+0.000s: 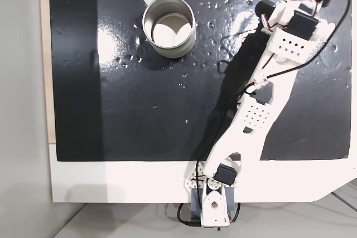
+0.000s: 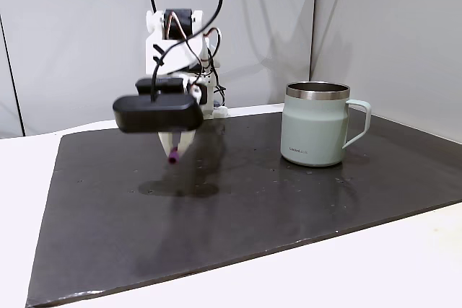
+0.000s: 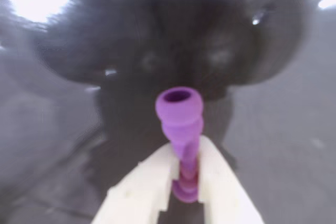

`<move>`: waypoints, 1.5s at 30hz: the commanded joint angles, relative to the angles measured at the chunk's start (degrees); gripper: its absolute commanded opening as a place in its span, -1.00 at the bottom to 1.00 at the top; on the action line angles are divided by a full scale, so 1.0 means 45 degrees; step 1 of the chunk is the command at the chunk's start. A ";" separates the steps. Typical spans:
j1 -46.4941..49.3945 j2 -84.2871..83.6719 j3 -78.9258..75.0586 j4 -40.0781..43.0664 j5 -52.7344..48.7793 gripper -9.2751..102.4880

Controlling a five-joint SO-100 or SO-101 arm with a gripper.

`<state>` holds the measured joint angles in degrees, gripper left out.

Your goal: Grasp a pengrip and put it in the cup.

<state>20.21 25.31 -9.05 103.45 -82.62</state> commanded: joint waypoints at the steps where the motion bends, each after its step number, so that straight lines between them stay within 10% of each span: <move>1: -0.0645 0.3535 0.1387 0.0078 0.0820 -0.84; 27: -0.7715 0.8887 0.5996 0.0117 1.1113 -0.84; 41: -0.9414 0.9160 0.6758 0.0137 1.2891 -0.84; 45: -0.9297 0.9355 0.7031 0.0137 1.2754 -0.40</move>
<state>-21.36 61.52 22.24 103.54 -25.22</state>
